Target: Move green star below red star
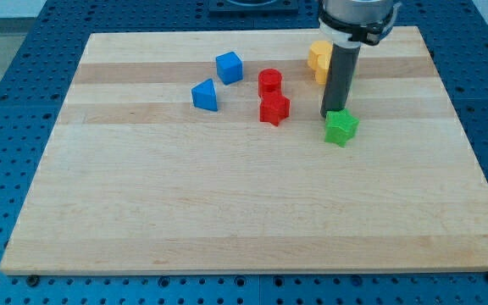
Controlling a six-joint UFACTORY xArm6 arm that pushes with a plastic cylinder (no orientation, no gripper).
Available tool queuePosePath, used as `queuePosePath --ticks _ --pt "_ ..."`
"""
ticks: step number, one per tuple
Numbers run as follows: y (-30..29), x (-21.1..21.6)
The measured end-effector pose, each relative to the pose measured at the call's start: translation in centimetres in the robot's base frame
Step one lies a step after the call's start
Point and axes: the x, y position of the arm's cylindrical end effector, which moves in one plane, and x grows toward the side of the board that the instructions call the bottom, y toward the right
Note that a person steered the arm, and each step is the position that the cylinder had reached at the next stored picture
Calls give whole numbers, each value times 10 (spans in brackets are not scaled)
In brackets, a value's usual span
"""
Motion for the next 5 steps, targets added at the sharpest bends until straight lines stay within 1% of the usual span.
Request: queuePosePath --ticks 1,2,3,4,5 --pt "0 0" --pt "68 2" --pt "113 3" --pt "100 7" --pt "75 19"
